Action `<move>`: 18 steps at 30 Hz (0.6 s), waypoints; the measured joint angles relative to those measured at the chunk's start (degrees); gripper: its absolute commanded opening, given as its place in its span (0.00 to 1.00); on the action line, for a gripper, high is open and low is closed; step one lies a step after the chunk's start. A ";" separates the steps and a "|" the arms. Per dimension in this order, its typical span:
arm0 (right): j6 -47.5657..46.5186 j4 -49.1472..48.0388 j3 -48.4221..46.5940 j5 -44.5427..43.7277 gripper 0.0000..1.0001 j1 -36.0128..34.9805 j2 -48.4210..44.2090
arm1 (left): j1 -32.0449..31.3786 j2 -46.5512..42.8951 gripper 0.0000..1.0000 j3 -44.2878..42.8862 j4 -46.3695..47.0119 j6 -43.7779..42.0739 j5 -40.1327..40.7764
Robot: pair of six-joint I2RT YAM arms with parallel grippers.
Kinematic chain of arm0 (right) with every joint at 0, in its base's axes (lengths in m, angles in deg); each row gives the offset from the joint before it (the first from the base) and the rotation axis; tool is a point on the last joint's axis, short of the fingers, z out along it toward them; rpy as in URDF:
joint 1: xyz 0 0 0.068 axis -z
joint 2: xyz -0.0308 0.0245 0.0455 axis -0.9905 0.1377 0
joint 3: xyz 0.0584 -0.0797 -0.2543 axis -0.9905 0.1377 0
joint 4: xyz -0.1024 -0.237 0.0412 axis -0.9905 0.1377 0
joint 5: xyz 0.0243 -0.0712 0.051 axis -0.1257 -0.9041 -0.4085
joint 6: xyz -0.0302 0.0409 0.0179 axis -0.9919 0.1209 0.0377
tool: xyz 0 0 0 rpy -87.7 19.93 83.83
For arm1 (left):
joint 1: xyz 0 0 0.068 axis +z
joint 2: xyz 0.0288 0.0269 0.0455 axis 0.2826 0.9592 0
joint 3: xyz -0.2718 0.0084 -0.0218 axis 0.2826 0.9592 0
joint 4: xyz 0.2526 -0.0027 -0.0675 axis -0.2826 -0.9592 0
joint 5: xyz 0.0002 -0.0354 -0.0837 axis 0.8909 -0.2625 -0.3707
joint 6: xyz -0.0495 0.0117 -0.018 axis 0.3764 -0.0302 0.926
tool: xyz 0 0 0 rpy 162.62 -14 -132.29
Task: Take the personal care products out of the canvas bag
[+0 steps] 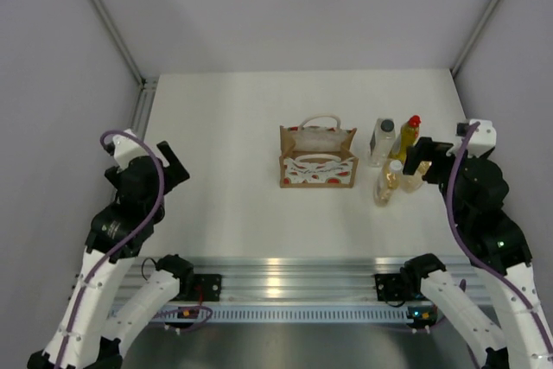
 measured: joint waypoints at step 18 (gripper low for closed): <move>-3.32 18.43 -4.85 -1.95 0.99 0.00 -14.84 | 0.00 -10.62 0.98 -1.44 -3.15 -5.81 -8.37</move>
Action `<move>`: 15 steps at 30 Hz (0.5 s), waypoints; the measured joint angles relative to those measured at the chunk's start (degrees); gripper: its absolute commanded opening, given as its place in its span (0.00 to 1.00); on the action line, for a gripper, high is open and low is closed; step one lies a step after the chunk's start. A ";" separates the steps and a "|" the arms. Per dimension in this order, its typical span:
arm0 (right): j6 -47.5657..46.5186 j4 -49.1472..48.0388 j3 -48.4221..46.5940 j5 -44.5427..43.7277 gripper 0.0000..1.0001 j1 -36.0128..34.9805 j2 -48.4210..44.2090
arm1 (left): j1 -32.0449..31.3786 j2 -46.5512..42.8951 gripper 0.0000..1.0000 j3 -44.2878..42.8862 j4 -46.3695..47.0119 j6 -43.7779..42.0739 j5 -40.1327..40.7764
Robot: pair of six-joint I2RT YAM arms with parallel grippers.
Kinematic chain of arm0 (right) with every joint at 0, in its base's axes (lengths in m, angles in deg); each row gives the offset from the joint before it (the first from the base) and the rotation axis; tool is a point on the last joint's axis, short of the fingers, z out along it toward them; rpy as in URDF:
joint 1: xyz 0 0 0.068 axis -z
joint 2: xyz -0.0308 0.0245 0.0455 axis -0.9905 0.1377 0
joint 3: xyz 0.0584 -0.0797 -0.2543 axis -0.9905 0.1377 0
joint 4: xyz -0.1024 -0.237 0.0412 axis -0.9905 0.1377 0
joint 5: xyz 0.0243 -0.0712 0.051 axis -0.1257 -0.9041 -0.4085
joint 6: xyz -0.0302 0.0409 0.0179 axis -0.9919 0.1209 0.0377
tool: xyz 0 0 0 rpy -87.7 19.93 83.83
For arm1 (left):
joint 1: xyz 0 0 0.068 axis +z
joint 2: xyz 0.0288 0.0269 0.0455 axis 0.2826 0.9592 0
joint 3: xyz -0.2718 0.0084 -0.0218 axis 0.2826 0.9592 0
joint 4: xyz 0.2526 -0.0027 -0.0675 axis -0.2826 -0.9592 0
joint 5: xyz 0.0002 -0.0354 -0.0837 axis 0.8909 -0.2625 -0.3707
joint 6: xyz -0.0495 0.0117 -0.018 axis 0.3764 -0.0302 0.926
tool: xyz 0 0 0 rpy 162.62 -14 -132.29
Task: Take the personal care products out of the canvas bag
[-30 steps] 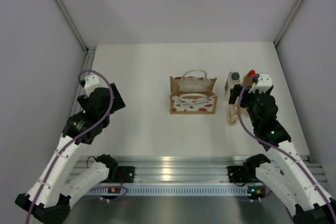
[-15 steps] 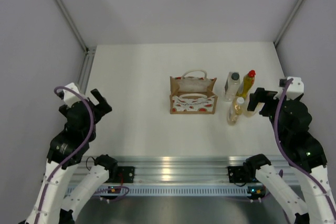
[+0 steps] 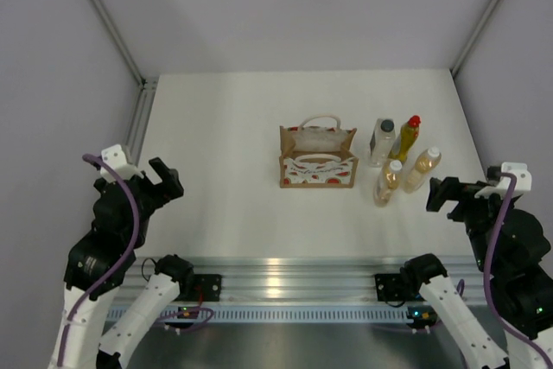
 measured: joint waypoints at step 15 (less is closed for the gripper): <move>-0.87 1.01 0.00 1.29 1.00 0.00 -2.69 | 0.00 -2.60 0.98 -1.46 -3.61 -1.25 -2.89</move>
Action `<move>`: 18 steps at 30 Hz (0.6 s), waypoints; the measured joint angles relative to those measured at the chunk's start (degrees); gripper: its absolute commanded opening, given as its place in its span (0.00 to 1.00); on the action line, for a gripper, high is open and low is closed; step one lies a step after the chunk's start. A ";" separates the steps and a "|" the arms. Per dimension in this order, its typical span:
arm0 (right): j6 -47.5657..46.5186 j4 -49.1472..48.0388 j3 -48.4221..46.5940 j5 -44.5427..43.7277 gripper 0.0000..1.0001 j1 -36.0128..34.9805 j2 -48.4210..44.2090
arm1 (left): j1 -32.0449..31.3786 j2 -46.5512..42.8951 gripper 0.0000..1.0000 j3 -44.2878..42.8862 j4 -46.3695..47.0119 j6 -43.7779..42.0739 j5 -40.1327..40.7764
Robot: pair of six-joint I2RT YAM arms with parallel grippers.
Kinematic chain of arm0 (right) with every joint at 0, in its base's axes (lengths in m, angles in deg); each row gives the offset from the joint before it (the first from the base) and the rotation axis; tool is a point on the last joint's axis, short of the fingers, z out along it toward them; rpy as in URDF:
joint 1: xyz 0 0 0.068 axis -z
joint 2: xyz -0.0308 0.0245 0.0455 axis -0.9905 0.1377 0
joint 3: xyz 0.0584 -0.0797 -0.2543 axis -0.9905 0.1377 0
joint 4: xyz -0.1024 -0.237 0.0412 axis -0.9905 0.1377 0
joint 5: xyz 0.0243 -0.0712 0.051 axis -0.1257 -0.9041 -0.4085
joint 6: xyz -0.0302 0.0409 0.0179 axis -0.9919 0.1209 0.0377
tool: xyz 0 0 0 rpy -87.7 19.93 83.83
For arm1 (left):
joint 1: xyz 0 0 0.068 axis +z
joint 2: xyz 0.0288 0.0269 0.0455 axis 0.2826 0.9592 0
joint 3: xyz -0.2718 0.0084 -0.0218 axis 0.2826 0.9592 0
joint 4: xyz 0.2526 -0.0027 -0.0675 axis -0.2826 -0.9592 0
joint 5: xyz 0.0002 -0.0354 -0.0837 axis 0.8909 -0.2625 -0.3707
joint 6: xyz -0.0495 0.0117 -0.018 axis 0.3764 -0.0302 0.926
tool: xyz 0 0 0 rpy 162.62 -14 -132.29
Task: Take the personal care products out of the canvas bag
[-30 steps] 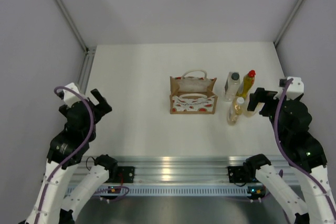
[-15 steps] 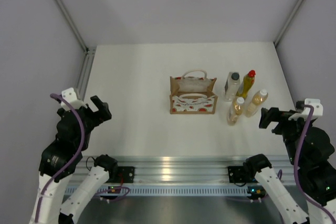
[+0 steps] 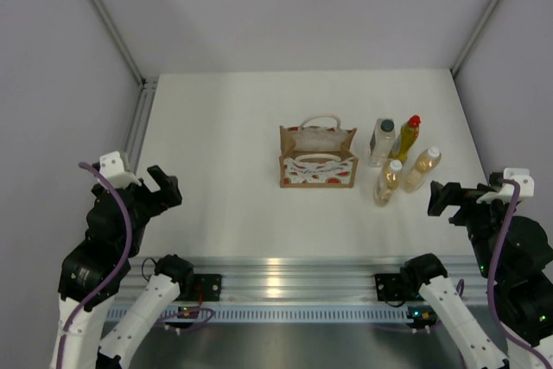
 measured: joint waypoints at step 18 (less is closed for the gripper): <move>-0.48 2.40 -1.51 -0.04 0.99 0.00 0.11 | 0.00 0.00 0.98 0.00 -0.22 0.00 -0.42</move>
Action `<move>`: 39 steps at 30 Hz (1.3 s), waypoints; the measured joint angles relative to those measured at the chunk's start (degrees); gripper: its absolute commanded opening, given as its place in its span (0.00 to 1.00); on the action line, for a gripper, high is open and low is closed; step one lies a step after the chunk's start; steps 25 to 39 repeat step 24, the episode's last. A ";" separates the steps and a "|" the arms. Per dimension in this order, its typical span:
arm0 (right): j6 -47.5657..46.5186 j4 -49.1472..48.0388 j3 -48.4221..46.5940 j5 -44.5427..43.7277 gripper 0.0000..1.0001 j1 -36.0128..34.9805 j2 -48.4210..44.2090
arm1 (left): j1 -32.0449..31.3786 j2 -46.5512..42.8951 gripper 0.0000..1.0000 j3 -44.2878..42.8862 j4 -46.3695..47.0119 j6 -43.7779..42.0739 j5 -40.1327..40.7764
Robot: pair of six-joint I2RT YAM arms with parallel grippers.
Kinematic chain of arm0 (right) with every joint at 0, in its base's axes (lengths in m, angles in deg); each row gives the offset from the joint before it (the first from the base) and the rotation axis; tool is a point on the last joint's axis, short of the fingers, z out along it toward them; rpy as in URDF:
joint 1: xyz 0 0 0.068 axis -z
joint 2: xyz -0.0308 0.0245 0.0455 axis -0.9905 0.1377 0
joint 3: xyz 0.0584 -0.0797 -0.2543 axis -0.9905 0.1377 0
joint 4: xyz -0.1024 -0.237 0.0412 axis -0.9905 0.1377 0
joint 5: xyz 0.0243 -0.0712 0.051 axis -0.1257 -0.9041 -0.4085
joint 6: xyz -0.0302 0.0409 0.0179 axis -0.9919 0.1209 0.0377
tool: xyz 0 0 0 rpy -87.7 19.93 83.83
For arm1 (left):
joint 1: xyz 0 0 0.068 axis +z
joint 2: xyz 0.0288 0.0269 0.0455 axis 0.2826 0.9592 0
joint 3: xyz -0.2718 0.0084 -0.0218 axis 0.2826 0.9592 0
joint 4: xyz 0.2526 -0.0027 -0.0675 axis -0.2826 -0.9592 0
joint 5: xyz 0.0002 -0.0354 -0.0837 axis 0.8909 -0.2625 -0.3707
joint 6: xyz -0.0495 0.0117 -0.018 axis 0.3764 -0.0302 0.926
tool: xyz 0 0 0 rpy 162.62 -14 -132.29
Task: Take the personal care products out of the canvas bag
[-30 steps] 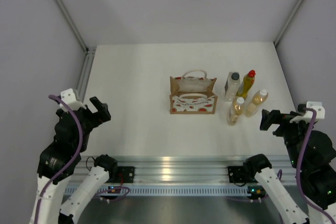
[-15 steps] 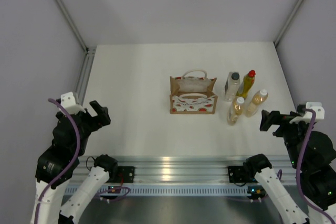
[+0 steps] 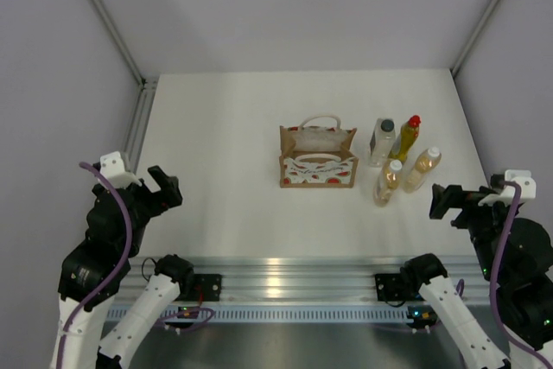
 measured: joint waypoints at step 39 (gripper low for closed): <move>-0.09 0.37 0.00 0.26 1.00 0.00 0.46 | 0.00 -0.02 0.98 0.00 0.00 0.00 0.00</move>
